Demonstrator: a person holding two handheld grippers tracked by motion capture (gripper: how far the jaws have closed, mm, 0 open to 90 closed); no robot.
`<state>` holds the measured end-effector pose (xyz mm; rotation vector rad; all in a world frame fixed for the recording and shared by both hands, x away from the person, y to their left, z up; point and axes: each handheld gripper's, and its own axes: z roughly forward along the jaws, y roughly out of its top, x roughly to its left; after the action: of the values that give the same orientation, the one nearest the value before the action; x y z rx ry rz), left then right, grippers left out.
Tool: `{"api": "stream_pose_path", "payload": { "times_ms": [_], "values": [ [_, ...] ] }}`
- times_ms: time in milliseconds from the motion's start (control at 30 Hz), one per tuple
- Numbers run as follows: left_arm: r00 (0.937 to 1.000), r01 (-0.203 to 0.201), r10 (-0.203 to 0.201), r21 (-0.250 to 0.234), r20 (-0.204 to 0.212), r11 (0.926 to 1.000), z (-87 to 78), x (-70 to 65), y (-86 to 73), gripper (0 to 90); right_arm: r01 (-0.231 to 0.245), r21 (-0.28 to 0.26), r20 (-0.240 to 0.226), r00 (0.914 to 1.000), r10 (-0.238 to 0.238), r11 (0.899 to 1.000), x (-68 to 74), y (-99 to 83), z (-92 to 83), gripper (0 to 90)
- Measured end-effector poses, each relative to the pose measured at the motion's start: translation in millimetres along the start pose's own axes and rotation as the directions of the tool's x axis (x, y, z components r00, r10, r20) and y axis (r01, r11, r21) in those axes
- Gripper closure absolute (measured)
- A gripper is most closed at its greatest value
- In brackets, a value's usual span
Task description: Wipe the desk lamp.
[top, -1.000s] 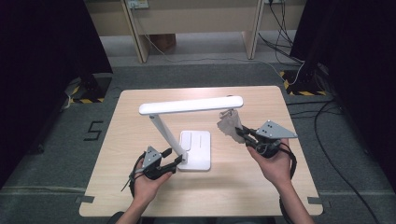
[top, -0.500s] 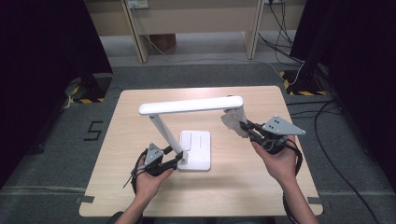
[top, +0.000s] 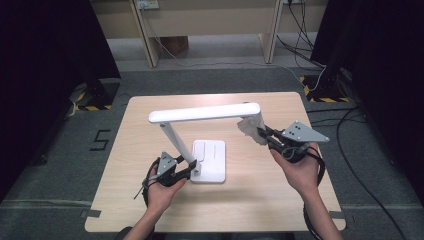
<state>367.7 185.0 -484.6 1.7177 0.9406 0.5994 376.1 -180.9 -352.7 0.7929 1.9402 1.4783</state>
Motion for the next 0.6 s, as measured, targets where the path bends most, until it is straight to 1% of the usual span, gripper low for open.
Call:
{"api": "stream_pose_path", "payload": {
  "times_ms": [67, 200, 233, 367, 433, 500, 567, 600],
  "values": [
    [1.0, -0.005, 0.005, -0.003, 0.002, 1.0, 0.5, -0.3, 1.0, 49.9, 0.008, -0.003, 0.003, 1.0, -0.008, 1.0, -0.8, -0.1, -0.2, 83.8],
    [1.0, -0.004, 0.004, -0.01, 0.0, 0.9999, 1.6, -1.4, 2.8, 50.3, 0.0, -0.005, 0.006, 1.0, 0.0, 1.0, -1.3, -0.5, -0.9, 83.8],
    [1.0, -0.003, 0.003, -0.013, 0.0, 0.9999, 1.9, -1.4, 3.0, 50.3, 0.006, -0.006, 0.005, 1.0, -0.006, 1.0, -2.0, -1.3, -1.0, 83.8],
    [1.0, -0.005, 0.005, -0.016, -0.003, 0.9999, 2.5, -1.6, 4.7, 50.7, -0.005, -0.009, 0.015, 0.9999, 0.005, 1.0, -3.4, -4.5, -2.6, 83.8],
    [1.0, -0.006, 0.006, -0.018, -0.001, 0.9998, 3.0, -2.1, 5.4, 51.1, -0.013, -0.02, 0.016, 0.9998, 0.014, 1.0, -4.6, -5.2, -4.2, 83.8],
    [1.0, -0.007, 0.007, -0.019, 0.0, 0.9998, 3.5, -2.5, 6.0, 51.9, -0.019, -0.018, 0.01, 0.9998, 0.019, 1.0, -3.8, -4.1, -5.1, 83.8],
    [0.9999, -0.014, 0.014, -0.018, -0.003, 0.9997, 4.2, -3.1, 6.5, 53.0, -0.001, -0.021, 0.006, 1.0, 0.002, 1.0, -3.8, -2.2, -4.5, 83.8],
    [0.9998, -0.018, 0.018, -0.017, -0.004, 0.9997, 4.4, -3.2, 6.6, 53.7, -0.003, -0.02, 0.004, 1.0, 0.003, 1.0, -3.1, -1.5, -4.0, 83.8]
  ]
}}
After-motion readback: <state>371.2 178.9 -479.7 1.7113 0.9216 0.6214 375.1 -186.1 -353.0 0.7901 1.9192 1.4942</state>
